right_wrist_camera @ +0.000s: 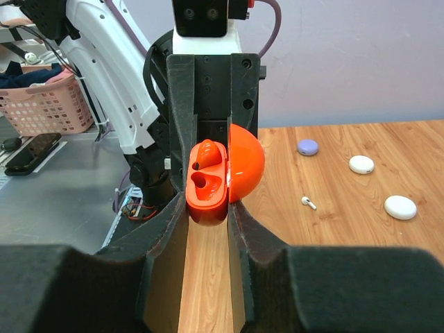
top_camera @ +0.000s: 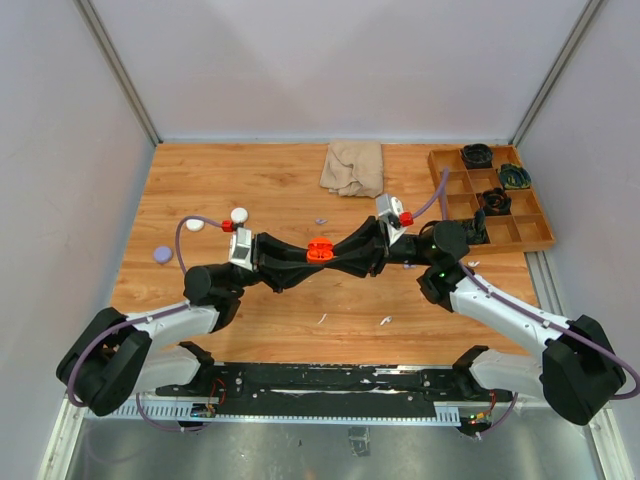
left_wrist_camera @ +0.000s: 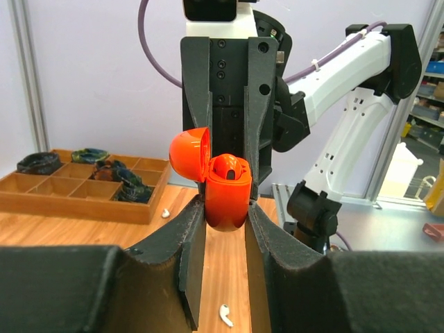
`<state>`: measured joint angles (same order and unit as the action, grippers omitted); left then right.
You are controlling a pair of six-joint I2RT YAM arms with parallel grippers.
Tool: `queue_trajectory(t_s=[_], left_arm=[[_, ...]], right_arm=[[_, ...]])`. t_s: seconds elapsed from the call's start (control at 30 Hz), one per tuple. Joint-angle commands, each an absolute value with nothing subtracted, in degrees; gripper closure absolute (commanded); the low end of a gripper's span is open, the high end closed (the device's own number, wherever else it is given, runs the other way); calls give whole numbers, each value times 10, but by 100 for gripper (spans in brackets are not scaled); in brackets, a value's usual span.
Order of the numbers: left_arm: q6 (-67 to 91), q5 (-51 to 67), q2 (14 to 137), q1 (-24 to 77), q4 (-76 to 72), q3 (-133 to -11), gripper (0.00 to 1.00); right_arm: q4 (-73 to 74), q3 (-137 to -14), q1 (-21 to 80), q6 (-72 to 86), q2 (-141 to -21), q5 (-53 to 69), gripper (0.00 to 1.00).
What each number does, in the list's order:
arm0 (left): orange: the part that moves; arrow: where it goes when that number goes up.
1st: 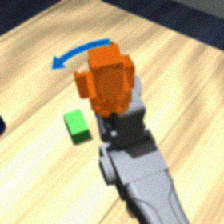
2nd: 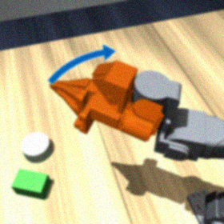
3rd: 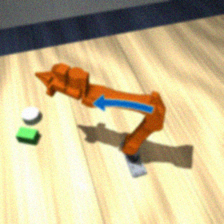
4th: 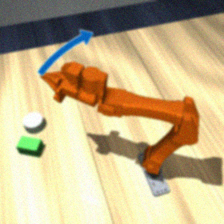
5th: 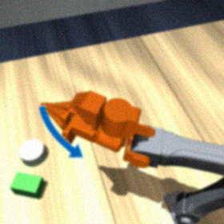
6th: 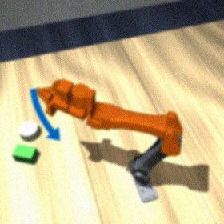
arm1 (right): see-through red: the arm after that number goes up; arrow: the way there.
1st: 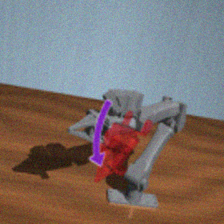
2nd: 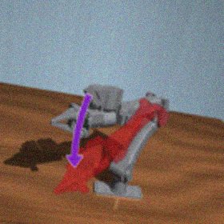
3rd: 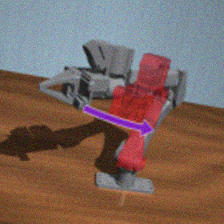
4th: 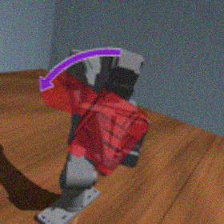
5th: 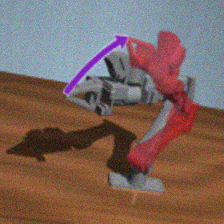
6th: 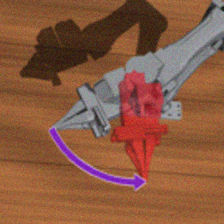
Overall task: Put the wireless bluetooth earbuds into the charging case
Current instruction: Adjust the charging case.
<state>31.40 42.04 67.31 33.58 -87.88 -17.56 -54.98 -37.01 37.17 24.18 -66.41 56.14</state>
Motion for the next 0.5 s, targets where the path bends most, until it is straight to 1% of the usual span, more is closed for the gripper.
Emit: queue_trajectory(t_s=[0.0, 0.3, 0.47], left_arm=[[332, 437, 668, 322, -1019, -174, 68], [351, 426, 663, 309, -1019, -166, 66], [360, 422, 667, 309, -1020, -170, 61]], right_arm=[[-565, -374, 359, 250, -643, 572, 99], [-539, -375, 356, 228, -637, 565, 99], [-520, -378, 356, 217, -637, 567, 99]])
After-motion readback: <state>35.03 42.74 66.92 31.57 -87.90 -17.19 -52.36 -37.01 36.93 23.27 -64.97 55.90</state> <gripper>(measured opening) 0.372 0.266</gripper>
